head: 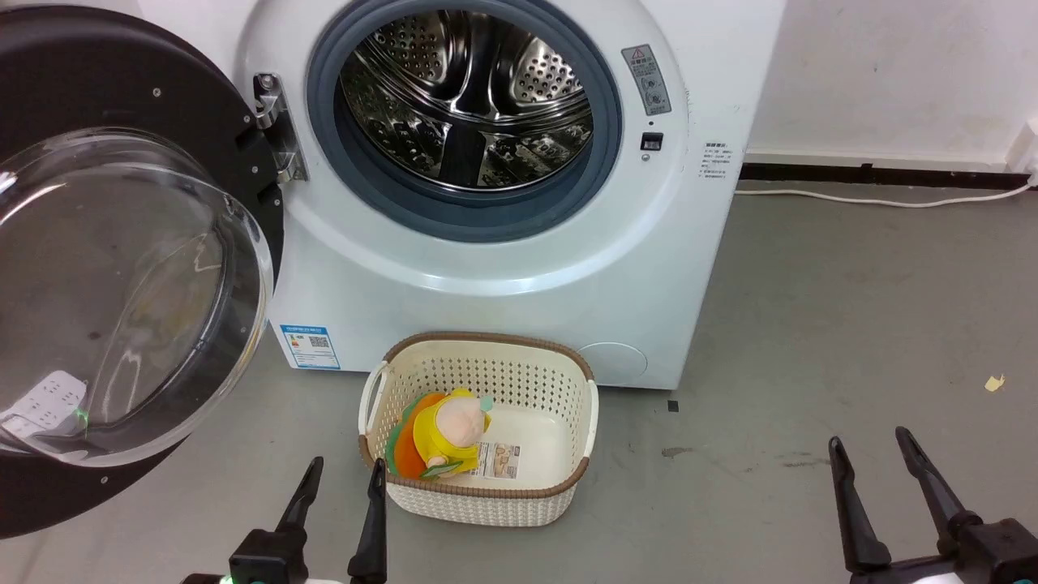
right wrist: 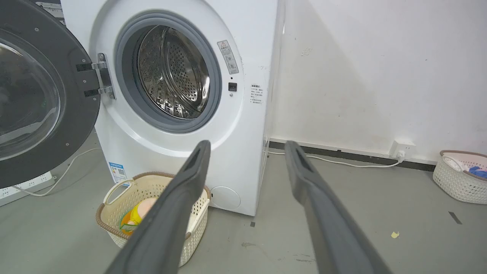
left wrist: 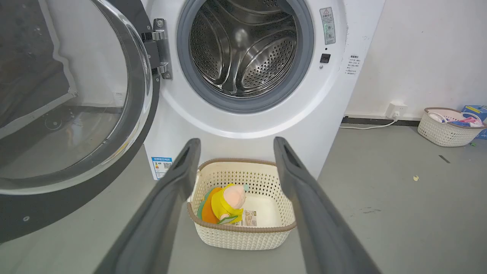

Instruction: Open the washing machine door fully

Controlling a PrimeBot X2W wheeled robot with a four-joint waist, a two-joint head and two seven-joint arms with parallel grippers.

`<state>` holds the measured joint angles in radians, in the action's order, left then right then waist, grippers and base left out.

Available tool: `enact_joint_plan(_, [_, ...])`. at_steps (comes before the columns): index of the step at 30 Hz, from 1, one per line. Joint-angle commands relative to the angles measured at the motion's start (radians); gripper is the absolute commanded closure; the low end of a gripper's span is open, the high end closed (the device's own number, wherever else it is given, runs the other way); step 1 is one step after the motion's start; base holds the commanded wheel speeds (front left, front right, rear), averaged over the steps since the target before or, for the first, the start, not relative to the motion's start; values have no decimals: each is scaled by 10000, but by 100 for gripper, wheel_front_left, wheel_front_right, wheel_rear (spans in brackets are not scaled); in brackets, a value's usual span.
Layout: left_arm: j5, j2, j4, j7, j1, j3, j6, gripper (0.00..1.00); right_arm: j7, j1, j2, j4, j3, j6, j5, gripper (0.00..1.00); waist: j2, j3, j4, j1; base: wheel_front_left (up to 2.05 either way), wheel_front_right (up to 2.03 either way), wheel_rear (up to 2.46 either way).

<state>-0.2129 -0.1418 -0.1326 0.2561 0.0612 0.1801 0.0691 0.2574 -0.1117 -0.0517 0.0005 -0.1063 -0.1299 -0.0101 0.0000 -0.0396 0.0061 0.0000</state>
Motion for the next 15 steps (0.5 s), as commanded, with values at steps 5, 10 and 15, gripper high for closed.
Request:
enact_joint_plan(5, [144,115,74,54,51,5,39,0,44,-54,15,115,98,-8,-63,0,0,-74,-1,0,0,0,0])
enact_joint_plan(10, [221,133,54,55,42,-36,-35,0,44,-10,15,190,166,-8,-86,0,0,-93,-46,0,0,0,0])
enact_joint_plan(15, [289,182,81,55,13,-115,-58,0,44,12,15,234,191,-8,-94,0,0,-102,-56,0,0,0,0])
